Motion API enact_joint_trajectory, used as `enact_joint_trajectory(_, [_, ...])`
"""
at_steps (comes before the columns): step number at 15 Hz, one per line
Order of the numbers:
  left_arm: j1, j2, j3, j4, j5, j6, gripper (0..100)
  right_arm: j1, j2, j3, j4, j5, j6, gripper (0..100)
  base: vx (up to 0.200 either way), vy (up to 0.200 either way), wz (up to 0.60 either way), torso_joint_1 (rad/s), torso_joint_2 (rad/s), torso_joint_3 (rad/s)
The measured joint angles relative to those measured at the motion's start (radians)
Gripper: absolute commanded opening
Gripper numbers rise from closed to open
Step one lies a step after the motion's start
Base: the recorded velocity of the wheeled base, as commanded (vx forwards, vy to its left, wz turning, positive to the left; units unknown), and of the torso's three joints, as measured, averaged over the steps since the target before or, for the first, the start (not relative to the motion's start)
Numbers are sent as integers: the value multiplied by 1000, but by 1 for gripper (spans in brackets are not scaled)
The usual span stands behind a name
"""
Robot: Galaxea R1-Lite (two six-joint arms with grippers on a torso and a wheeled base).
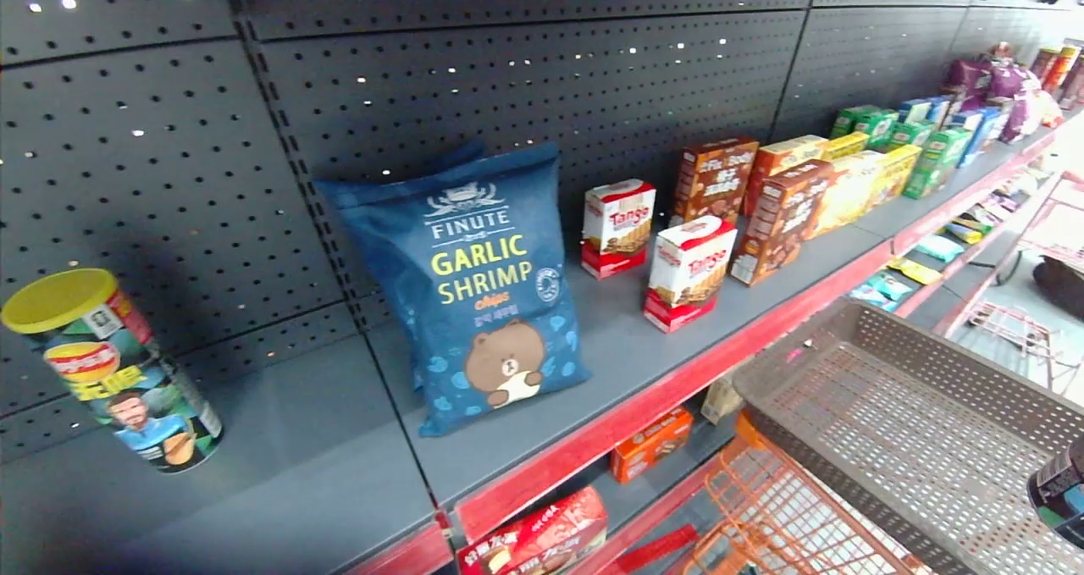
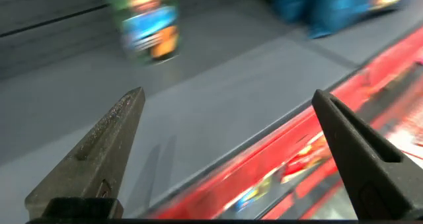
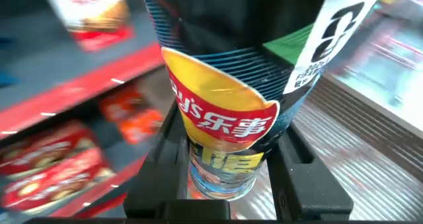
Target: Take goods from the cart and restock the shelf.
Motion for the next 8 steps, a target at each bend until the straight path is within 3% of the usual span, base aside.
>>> enact_joint_trajectory(8, [0, 0, 0, 0, 0, 0, 100, 36, -9, 11, 0, -2, 2, 0, 0, 0, 600, 5, 2, 4])
